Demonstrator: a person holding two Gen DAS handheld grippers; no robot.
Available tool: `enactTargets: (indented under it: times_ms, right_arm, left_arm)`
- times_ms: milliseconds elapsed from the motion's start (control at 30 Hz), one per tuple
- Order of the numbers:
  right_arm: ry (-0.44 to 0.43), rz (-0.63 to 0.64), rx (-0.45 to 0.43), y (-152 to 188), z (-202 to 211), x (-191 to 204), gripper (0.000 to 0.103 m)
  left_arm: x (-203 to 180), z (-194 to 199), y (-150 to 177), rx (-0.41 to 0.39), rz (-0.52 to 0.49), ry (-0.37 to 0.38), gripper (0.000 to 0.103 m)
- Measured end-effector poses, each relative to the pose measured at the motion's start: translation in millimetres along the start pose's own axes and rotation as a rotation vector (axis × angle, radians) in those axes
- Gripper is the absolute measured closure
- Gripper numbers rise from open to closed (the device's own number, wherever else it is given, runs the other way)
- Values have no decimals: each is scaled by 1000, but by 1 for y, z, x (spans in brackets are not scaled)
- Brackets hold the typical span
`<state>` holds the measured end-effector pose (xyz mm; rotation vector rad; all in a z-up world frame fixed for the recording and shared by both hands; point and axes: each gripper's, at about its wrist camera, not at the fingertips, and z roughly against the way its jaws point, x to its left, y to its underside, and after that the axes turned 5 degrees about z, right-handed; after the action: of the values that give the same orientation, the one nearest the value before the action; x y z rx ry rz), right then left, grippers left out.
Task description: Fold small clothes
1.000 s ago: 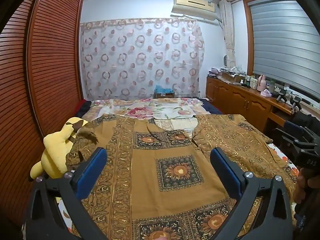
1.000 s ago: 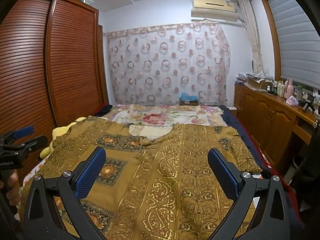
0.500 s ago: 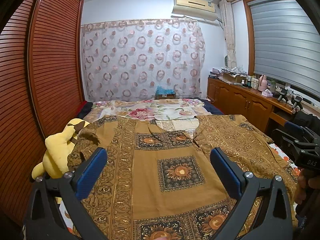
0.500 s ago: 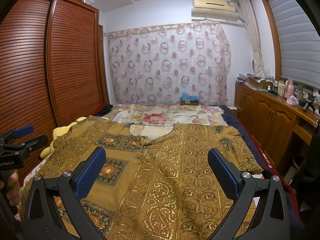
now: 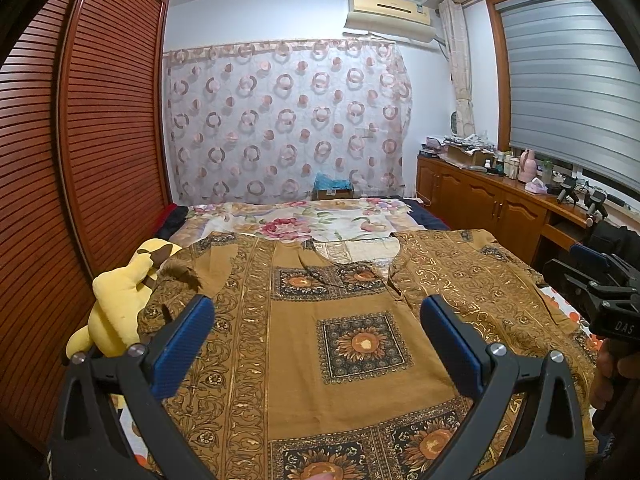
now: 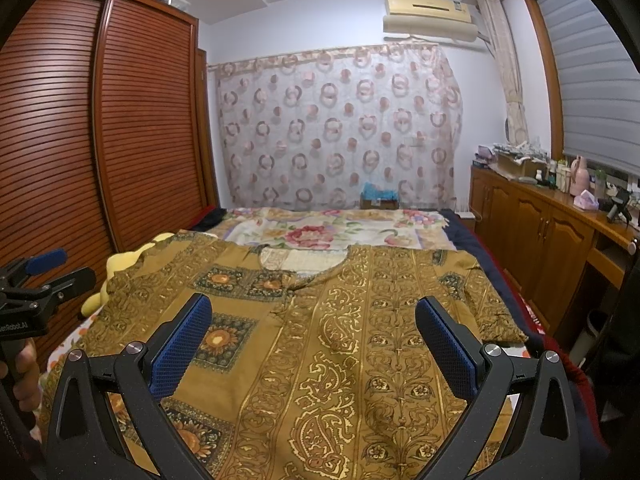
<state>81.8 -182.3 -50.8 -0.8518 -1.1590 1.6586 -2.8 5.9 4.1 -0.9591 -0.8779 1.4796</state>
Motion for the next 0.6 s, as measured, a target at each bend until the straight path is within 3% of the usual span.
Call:
enactTargets:
  times_ms: [600]
  right_arm:
    - [-1,0,1,0,0,0,0]
  left_arm:
    - [-2,0,0,-3,-5,-2,0]
